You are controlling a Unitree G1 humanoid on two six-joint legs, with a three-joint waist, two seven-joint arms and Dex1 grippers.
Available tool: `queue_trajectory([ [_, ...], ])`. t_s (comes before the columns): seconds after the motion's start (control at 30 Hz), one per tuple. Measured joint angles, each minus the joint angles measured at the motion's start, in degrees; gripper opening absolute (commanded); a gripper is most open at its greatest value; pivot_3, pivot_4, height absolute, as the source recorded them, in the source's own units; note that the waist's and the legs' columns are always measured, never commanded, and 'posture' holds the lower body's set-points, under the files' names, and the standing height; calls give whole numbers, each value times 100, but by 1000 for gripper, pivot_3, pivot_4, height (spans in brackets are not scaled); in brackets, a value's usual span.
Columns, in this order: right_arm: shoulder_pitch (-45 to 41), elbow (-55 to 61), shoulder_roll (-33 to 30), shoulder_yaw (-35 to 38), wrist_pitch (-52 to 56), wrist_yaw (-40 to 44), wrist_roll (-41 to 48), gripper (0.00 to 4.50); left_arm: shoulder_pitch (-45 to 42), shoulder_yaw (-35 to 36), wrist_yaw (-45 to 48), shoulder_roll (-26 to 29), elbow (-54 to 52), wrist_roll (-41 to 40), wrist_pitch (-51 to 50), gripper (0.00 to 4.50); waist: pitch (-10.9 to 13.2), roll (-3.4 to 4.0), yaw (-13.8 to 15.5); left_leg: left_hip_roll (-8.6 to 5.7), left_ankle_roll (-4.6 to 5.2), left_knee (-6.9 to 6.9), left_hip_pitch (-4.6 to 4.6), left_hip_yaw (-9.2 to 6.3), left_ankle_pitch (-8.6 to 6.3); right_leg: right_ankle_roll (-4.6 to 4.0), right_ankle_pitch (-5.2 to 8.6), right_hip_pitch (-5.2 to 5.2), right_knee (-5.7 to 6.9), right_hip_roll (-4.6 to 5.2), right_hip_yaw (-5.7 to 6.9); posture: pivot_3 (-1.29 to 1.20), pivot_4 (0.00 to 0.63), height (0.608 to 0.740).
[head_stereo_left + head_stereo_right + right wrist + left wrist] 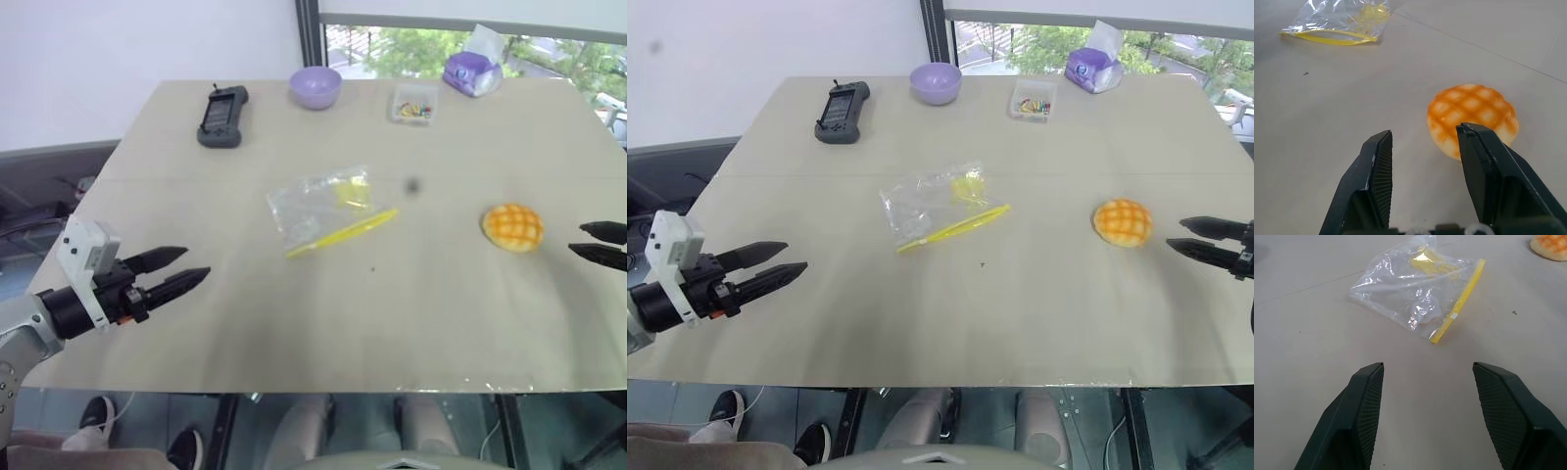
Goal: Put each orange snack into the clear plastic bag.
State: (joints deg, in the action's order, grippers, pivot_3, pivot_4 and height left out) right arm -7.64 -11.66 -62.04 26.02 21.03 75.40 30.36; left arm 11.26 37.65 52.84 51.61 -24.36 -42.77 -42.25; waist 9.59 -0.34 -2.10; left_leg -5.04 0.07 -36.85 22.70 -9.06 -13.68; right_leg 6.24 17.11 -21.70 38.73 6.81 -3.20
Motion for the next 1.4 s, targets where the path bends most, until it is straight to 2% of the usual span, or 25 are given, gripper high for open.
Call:
queue_trajectory([
  [0.9, 182, 389, 48, -4, 205, -138, 106, 2264, -224, -296, -69, 32, 32, 390, 280, 3062, 0, 0, 8, 2, 0, 21, 2, 0, 0, 0, 0, -1, -24, 0, 1, 0, 150, 740],
  [1.17, 32, 482, 129, -29, 340, -199, 209, 2264, -598, -1534, -415, 153, 215, 1629, 1007, 3062, 2, -3, 24, 2, 0, 24, 3, 4, 0, 0, -1, -2, -26, 0, 1, 0, 150, 740],
  [1.4, 53, 1086, 158, -25, 956, 64, 852, 2264, -1579, -2540, -620, -75, 682, 2383, 1728, 3062, 3, -3, 61, 2, -1, 30, 5, 0, 0, 1, -1, -2, -31, -1, 5, 0, 150, 740],
])
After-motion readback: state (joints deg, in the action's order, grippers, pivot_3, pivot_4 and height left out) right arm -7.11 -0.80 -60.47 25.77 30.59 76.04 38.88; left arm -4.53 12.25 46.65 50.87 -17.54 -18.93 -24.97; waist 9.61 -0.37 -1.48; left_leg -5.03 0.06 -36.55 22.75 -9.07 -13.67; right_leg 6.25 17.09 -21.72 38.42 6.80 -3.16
